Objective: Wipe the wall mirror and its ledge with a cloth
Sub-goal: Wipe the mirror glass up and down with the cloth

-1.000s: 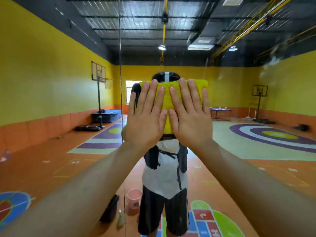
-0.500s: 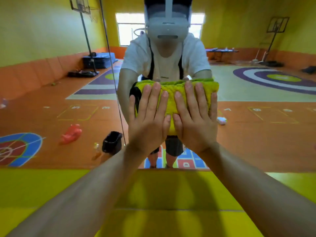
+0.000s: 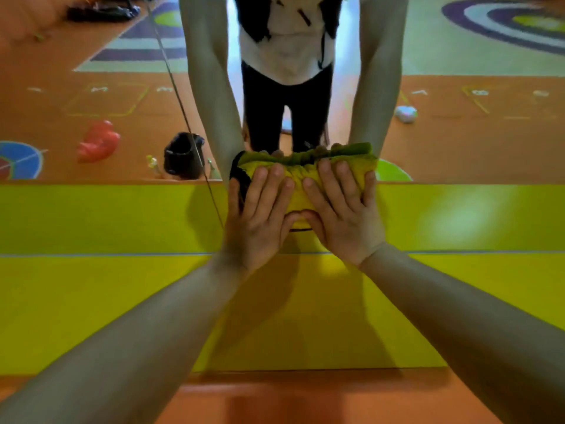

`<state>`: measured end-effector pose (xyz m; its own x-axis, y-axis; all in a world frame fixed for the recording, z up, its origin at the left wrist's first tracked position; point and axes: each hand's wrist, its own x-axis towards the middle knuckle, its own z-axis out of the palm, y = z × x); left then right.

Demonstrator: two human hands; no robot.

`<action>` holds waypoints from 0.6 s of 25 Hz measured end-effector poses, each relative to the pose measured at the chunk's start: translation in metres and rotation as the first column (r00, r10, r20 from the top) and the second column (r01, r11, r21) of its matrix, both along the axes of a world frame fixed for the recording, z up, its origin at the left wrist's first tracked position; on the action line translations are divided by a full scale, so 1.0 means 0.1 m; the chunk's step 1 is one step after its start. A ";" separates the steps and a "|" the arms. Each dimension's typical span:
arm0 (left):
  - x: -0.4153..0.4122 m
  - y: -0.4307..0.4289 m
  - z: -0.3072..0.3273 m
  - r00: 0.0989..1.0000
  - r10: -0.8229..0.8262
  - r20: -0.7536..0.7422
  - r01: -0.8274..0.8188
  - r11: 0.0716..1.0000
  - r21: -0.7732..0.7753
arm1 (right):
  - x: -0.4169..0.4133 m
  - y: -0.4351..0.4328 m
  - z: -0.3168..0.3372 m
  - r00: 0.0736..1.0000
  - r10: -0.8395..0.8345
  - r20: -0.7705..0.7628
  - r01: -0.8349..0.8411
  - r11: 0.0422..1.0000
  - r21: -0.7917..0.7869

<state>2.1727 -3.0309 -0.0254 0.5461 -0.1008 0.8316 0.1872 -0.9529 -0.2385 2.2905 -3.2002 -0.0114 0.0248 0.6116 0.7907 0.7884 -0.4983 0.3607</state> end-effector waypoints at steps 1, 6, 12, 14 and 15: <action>-0.06 -0.02 -0.22 0.998 0.013 -0.056 -0.012 1.000 0.014 | -0.02 -0.06 -0.23 1.000 0.001 -0.029 -0.002 0.999 -0.039; -0.28 -0.07 -0.85 0.975 -0.023 -0.222 0.029 0.999 0.025 | -0.10 -0.29 -1.02 0.988 -0.060 -0.145 0.039 0.989 -0.144; -0.18 -0.12 -0.99 0.963 -0.052 -0.266 0.072 0.995 0.066 | 0.02 -0.48 -1.07 0.997 -0.009 -0.075 -0.003 0.989 -0.150; -0.11 -0.27 -1.00 0.947 -0.069 -0.312 0.084 0.996 0.035 | 0.12 -0.66 -1.07 0.997 0.026 -0.078 -0.038 0.987 -0.158; -0.08 -0.36 -1.01 0.937 -0.077 -0.341 0.090 0.996 0.022 | 0.18 -0.77 -1.06 0.995 0.050 -0.085 -0.065 0.983 -0.173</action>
<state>2.1646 -3.0667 -0.1266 0.7833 -0.1854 0.5933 0.0090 -0.9510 -0.3090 2.3086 -3.2776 -0.1176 0.0446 0.7426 0.6683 0.8438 -0.3861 0.3727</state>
